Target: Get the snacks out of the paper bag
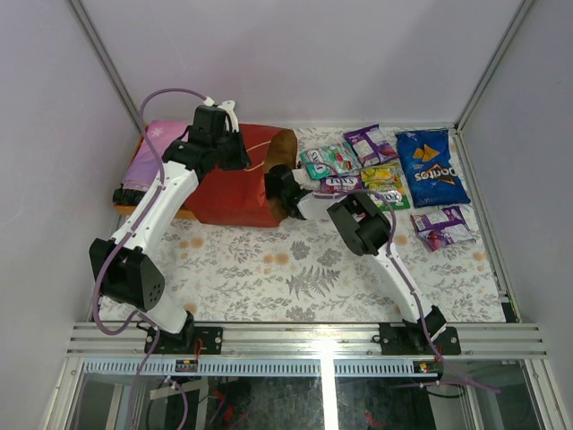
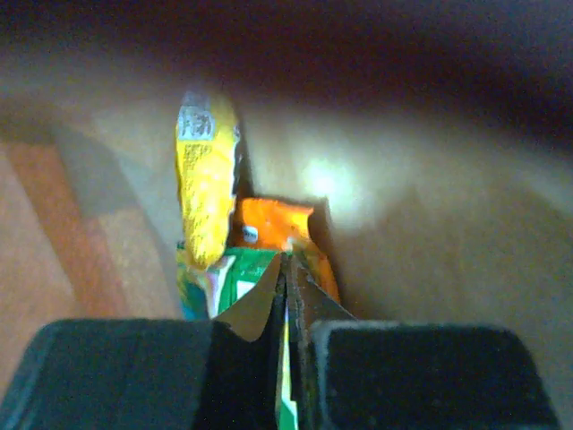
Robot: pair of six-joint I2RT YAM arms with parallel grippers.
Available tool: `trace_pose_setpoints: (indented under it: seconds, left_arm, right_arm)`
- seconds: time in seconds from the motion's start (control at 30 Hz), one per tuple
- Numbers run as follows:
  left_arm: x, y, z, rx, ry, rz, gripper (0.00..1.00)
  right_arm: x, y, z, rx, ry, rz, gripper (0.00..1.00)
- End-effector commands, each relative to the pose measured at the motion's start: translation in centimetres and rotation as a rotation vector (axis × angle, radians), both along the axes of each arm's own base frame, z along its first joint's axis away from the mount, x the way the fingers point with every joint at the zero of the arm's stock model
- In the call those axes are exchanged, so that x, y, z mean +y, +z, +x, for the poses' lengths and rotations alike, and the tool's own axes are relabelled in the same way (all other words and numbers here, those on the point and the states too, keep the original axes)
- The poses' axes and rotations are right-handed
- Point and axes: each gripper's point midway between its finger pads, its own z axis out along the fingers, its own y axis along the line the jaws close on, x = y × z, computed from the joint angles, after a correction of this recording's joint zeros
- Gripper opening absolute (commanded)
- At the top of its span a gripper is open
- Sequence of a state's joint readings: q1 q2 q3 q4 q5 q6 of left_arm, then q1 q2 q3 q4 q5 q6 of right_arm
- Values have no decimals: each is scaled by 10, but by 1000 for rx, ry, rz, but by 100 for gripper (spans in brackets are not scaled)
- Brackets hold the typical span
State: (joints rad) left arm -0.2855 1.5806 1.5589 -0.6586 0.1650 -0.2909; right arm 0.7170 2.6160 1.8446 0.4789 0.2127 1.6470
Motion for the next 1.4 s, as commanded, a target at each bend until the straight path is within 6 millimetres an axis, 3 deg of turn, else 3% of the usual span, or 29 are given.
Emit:
trace_pose_setpoints:
  seconds: [0.0,0.17,0.37,0.43,0.53,0.73,0.9,1.13,1.3,1.37]
  left_arm:
    - [11,24,3,-83,38,14,0]
    - [41,36,-8,-140,177,69,0]
    - [63,67,-35,-193,312,29,0]
    - [65,78,-42,-204,329,5,0]
    - [65,84,-47,-195,329,-2,0]
    - [53,63,-45,-104,293,-20,0]
    - [44,56,-38,-76,274,-36,0]
    - [45,41,-39,-45,264,3,0]
    - [49,41,-44,-33,249,40,0]
    - [52,37,-50,-13,246,59,0]
  right_arm:
    - [1,129,-26,-252,123,37,0]
    - [-22,172,-58,-320,185,-73,0]
    - [-24,167,-75,-313,267,-153,3]
    - [-18,170,-74,-324,282,-133,34]
    - [-4,175,-74,-339,293,-83,50]
    - [9,165,-78,-280,228,-9,51]
    - [14,160,-99,-238,211,17,50]
    - [20,133,-126,-146,258,-7,44]
    - [46,116,-133,-109,372,-11,39]
    - [58,119,-128,-126,376,-4,38]
